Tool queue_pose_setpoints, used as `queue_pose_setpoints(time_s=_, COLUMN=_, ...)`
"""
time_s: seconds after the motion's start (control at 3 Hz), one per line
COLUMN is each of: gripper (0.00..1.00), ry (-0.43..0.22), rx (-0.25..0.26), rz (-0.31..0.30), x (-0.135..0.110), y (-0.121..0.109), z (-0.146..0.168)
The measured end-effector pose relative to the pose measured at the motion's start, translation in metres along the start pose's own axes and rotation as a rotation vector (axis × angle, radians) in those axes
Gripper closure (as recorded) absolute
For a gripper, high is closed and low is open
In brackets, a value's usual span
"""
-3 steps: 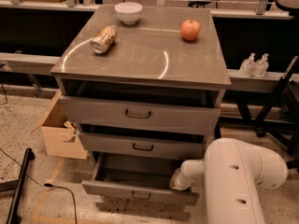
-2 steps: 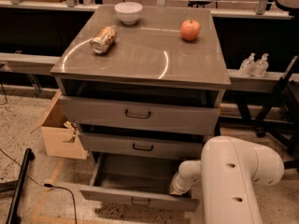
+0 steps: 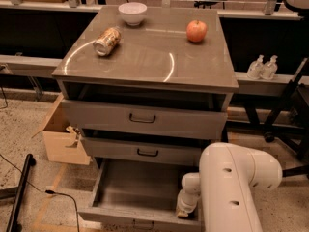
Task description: Open bottom drawer
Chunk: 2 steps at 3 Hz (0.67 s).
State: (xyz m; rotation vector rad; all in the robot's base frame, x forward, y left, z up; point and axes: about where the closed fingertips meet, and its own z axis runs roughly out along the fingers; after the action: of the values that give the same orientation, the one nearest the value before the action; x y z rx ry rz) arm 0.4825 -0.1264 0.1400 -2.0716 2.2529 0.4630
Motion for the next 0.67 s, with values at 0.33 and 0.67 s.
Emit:
queue_pose_setpoints(time_s=0.33, gripper=1.00, ry=0.020, rx=-0.081, rz=0.063, x=0.009, y=0.038, z=0.010)
queue_pose_setpoints(time_s=0.67, gripper=1.00, ry=-0.012, rx=-0.071, rz=0.132, x=0.014, y=0.065, z=-0.001)
